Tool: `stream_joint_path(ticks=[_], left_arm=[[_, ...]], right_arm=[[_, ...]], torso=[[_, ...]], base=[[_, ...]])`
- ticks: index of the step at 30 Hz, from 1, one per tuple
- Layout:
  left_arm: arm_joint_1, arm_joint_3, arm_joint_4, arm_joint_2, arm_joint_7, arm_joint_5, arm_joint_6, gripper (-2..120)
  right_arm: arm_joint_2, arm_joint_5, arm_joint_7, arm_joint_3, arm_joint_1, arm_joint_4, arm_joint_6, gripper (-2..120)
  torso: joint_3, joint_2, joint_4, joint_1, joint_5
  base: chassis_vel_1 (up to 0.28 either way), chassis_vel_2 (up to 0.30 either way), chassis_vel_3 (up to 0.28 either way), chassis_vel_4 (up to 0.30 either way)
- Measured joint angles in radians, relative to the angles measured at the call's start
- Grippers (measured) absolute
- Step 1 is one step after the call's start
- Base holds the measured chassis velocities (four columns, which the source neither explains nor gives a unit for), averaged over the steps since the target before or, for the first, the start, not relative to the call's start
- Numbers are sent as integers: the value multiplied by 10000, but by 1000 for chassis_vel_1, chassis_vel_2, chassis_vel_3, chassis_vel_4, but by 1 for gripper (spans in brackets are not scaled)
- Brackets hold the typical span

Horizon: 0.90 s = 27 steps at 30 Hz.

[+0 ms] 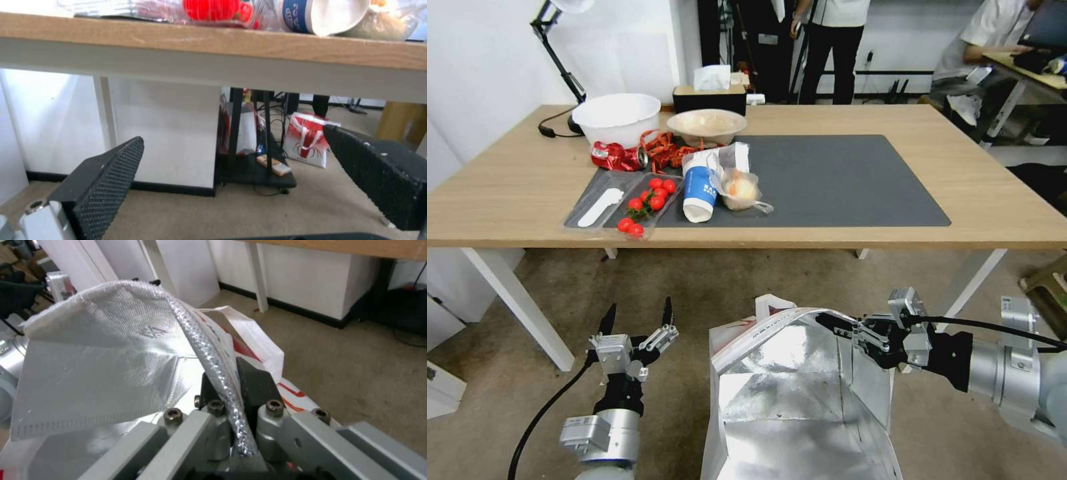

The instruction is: Pick up the food delivery bag from the floor and place it on the table.

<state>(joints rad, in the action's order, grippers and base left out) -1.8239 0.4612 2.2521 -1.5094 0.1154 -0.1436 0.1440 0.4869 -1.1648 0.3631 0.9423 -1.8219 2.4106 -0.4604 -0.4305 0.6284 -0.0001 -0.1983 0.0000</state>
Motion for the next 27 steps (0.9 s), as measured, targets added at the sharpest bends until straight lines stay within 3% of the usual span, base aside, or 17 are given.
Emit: stream_joint_path(ticks=[27], left_arm=[[15,-12,54,16,-25,-17,-41,100]], right_arm=[[-27,16,10,29,33,13,2,0]], torso=[[-675,1147,0,-470,0]], base=[[0,0,0,0]])
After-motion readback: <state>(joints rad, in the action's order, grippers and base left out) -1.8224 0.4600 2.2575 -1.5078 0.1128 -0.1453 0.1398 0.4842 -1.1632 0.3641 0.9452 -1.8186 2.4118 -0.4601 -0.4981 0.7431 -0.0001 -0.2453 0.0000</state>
